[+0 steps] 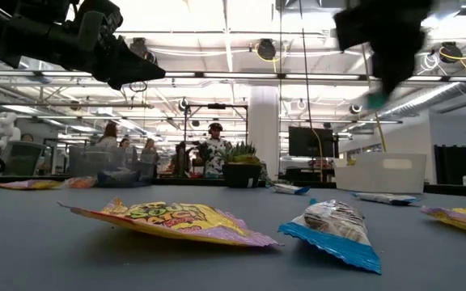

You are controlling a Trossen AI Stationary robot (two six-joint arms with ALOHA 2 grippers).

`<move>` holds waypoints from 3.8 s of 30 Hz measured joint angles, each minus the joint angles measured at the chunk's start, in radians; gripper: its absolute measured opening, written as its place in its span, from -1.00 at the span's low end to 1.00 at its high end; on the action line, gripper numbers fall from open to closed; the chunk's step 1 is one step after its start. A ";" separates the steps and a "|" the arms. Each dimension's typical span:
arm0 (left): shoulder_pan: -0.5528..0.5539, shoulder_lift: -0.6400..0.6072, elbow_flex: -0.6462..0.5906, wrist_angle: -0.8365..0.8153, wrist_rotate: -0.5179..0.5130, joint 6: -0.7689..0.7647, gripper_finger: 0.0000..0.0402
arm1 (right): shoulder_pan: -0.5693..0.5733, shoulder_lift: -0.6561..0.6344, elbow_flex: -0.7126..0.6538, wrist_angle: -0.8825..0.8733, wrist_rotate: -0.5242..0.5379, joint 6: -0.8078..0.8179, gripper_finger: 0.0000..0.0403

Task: Sort candy
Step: Put the top blue gummy candy into the grey bin, then put the bottom left white chocolate bar into the transparent black bin

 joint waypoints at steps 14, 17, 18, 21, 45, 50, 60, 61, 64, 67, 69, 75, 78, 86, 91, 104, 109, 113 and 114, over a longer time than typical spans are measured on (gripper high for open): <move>0.000 0.001 0.000 -0.011 0.001 -0.001 -0.94 | 0.537 0.004 -0.111 -0.276 -0.148 0.668 -1.00; 0.000 0.001 0.000 -0.011 0.001 -0.001 -0.94 | 0.601 0.003 -0.167 -0.242 -0.179 0.733 -1.00; 0.000 0.001 0.000 -0.010 0.001 -0.001 -0.94 | 0.615 0.004 -0.190 -0.220 -0.182 0.743 -1.00; 0.000 0.001 0.000 -0.011 0.001 -0.002 -0.94 | 0.632 0.004 -0.258 -0.158 -0.191 0.758 -1.00; -0.373 0.026 0.370 -0.805 0.037 -0.151 -0.99 | 0.602 0.002 0.051 -0.348 0.284 0.590 -0.56; -0.525 0.101 0.446 -0.951 0.018 -0.366 -0.99 | 0.531 0.002 -0.005 -0.157 0.382 0.359 -0.94; -0.765 0.373 0.561 -1.036 0.120 -0.841 -0.99 | 0.367 0.002 -0.184 0.382 0.418 -0.052 -0.99; -0.783 0.398 0.569 -1.039 0.144 -0.897 -0.99 | 0.357 0.003 -0.194 0.414 0.418 -0.076 -0.99; -0.830 0.462 0.588 -1.040 0.213 -1.064 -0.98 | 0.335 0.003 -0.213 0.467 0.418 -0.127 -0.99; -0.875 0.508 0.591 -1.041 0.268 -1.210 -0.98 | 0.322 0.003 -0.217 0.473 0.421 -0.148 -1.00; -0.901 0.532 0.591 -1.039 0.304 -1.304 -0.97 | 0.319 0.003 -0.217 0.475 0.425 -0.157 -1.00; -0.949 0.599 0.591 -0.994 0.351 -1.443 -0.82 | 0.320 0.003 -0.217 0.481 0.427 -0.173 -1.00; -0.955 0.641 0.591 -0.909 0.353 -1.443 -0.60 | 0.320 0.003 -0.217 0.481 0.448 -0.174 -1.00; -0.955 0.711 0.591 -0.868 0.357 -1.444 0.02 | 0.320 0.003 -0.217 0.481 0.448 -0.176 -1.00; -0.954 0.733 0.594 -0.863 0.357 -1.449 0.17 | 0.320 0.003 -0.217 0.481 0.448 -0.176 -1.00; -0.953 0.741 0.593 -0.912 0.367 -1.435 -0.30 | 0.320 0.003 -0.217 0.480 0.450 -0.176 -1.00; -0.953 0.742 0.592 -0.920 0.369 -1.418 -0.59 | 0.320 0.003 -0.217 0.480 0.450 -0.176 -1.00; -0.953 0.744 0.607 -0.928 0.378 -1.365 -0.77 | 0.320 0.003 -0.217 0.480 0.450 -0.176 -1.00; -0.953 0.745 0.613 -0.932 0.379 -1.353 -0.81 | 0.320 0.003 -0.217 0.480 0.450 -0.176 -1.00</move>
